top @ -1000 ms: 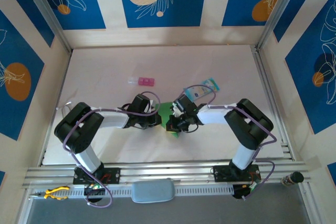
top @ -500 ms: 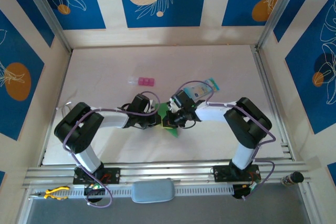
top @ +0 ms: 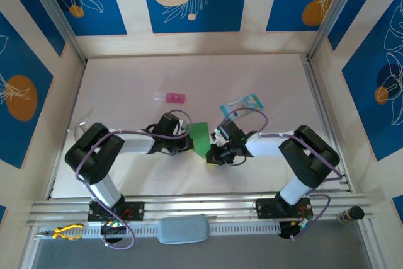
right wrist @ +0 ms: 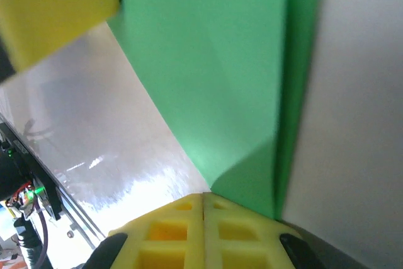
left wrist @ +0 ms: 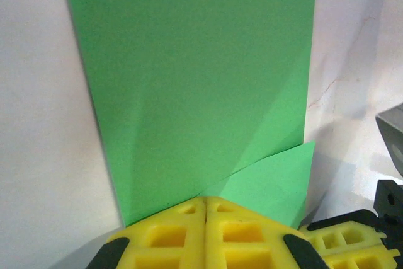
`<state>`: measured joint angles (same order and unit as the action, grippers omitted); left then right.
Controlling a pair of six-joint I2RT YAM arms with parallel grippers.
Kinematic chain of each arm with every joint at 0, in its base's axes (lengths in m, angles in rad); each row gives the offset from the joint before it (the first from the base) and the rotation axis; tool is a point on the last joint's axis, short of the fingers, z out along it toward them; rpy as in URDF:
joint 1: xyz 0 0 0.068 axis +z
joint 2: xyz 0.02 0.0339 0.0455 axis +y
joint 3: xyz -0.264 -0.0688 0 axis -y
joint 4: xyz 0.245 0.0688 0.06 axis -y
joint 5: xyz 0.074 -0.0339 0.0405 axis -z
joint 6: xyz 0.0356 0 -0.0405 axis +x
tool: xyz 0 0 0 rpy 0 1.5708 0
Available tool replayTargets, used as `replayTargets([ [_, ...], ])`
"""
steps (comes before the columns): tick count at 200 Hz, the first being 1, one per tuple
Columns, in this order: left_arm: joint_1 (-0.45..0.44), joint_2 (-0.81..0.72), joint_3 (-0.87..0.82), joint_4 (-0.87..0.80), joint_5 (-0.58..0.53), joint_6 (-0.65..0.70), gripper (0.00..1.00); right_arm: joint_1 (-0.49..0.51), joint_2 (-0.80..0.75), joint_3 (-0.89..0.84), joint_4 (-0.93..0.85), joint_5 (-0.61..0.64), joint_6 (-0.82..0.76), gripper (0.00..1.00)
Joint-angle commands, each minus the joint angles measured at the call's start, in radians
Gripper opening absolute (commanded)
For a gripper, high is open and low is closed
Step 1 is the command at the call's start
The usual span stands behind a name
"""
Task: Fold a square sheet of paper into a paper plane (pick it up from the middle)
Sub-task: Third fold the triangle at the center of the table.
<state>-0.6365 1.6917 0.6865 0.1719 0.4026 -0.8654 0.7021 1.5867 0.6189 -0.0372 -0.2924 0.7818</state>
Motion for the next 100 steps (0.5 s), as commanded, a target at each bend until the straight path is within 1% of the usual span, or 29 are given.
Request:
replayTargets([
  [1,0.002,0.018,-0.027,-0.061,-0.062,-0.006,0.01,-0.014,-0.065,-0.062,-0.061,-0.003,-0.026,0.02],
  [42,0.002,0.014,-0.040,-0.020,-0.047,-0.045,0.01,-0.056,-0.209,-0.093,-0.093,0.008,-0.029,0.03],
  [57,0.003,0.007,-0.049,0.002,-0.047,-0.070,0.01,-0.070,-0.257,-0.091,-0.094,0.025,-0.022,0.06],
  [79,0.000,-0.013,-0.056,0.008,-0.059,-0.094,0.02,-0.084,-0.267,-0.073,-0.097,0.048,-0.013,0.11],
  [100,-0.009,-0.041,-0.068,0.016,-0.077,-0.115,0.02,-0.084,-0.245,-0.038,-0.125,0.116,0.017,0.19],
])
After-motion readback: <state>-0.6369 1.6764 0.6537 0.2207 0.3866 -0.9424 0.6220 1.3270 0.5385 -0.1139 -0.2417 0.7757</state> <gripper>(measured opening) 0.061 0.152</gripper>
